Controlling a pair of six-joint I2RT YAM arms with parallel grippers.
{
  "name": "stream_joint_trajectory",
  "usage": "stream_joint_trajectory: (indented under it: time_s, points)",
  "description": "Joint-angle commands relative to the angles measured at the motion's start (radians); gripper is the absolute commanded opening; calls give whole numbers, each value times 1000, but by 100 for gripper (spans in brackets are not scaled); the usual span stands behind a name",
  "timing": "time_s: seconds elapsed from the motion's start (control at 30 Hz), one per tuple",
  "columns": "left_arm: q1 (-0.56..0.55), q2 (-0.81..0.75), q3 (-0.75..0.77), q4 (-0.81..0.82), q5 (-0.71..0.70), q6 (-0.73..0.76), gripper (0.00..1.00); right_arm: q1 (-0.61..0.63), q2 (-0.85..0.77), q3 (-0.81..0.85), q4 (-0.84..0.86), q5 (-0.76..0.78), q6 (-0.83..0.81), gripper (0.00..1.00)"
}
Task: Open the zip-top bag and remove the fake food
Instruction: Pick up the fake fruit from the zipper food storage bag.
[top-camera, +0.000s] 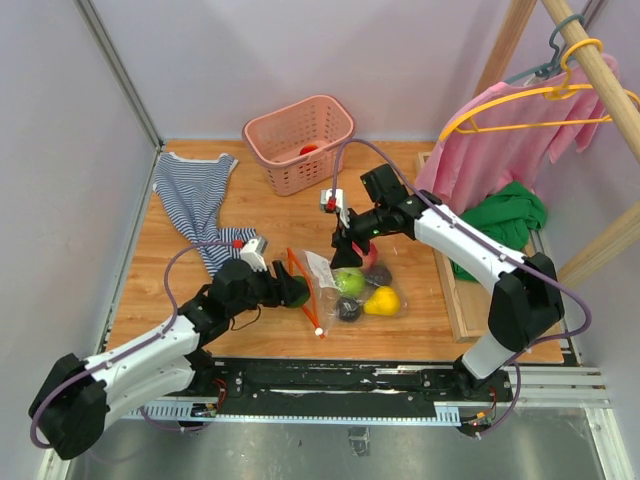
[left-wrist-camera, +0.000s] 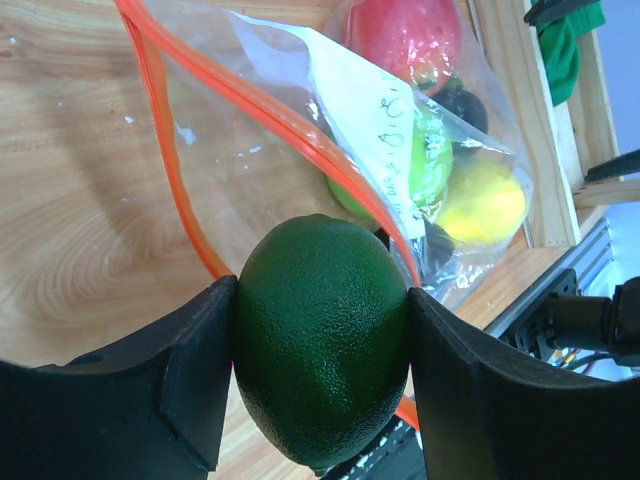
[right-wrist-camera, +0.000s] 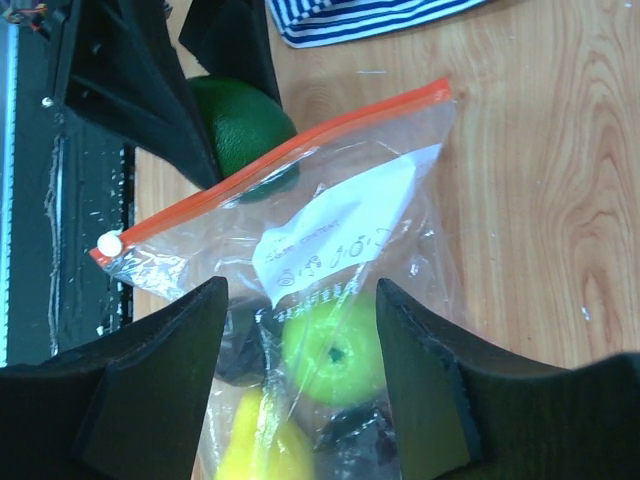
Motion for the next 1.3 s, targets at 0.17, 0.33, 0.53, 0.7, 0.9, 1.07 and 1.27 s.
stream_joint_trajectory:
  time_s: [0.17,0.33,0.53,0.7,0.9,1.07,1.27]
  points:
    - [-6,-245,1,-251,-17,-48,29,-13,-102,-60,12,-169,-77,66]
    - [-7,-339,45,-314,-1,-53,28,-12,-153,-79,18,-229,-113,68]
    - [-6,-367,98,-273,41,-67,28,-13,-227,-127,65,-293,-170,75]
    - [-6,-354,118,-205,80,-86,27,-14,-303,-204,138,-368,-237,82]
    - [-6,-316,72,21,188,-181,27,-14,-369,-266,214,-409,-251,91]
    - [-6,-247,15,260,260,-267,27,-13,-368,-264,240,-402,-208,95]
    - [-6,-154,-29,497,279,-360,27,-6,-373,-307,400,-432,-36,98]
